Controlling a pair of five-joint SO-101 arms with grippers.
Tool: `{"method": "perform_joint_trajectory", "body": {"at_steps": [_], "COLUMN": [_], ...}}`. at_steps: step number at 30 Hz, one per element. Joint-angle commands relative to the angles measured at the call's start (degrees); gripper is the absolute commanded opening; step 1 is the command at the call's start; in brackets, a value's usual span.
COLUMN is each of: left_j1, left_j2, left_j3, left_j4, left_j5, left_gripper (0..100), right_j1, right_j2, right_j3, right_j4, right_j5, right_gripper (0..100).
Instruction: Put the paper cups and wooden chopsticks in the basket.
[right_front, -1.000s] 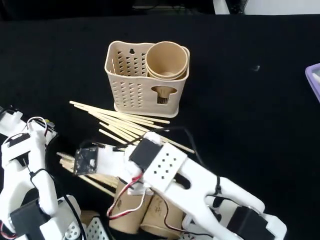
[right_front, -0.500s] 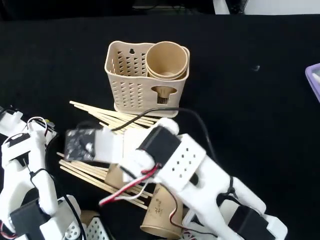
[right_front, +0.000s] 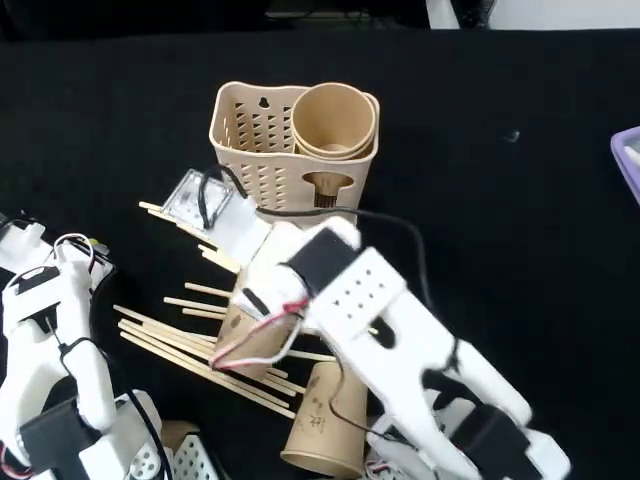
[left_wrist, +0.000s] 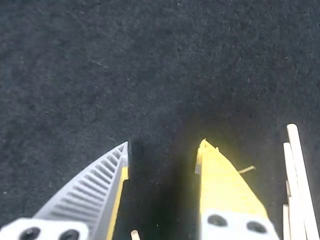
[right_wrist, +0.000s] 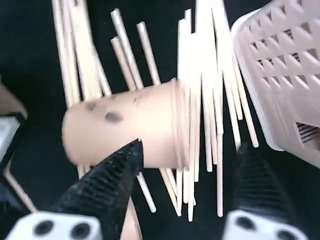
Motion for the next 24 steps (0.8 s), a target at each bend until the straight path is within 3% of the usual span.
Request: {"method": "perform_joint_trajectory", "body": {"at_steps": [1, 12, 20, 24], "left_j1": [-0.5, -0.5, -0.5, -0.5], "left_j2": [-1.4, -1.4, -1.4, -1.4], "left_j3": [-1.3, -1.3, -1.3, -1.3], "left_j4": [-0.9, -0.9, -0.9, -0.9], "left_j5": [-0.8, -0.8, -0.8, -0.8], "left_gripper": [22, 22, 22, 22], "right_j1": [1.9, 1.8, 0.9, 0.9], "right_j2": [4.4, 14.4, 15.6, 15.6], "right_j3": [-0.1, -5.8, -10.2, -16.7], "right_j4": [-2.8, 3.2, 10.4, 18.0], "right_j5": [-0.9, -0.5, 12.0, 13.2], "right_gripper": [32.5, 23.8, 0.8, 1.0]}}
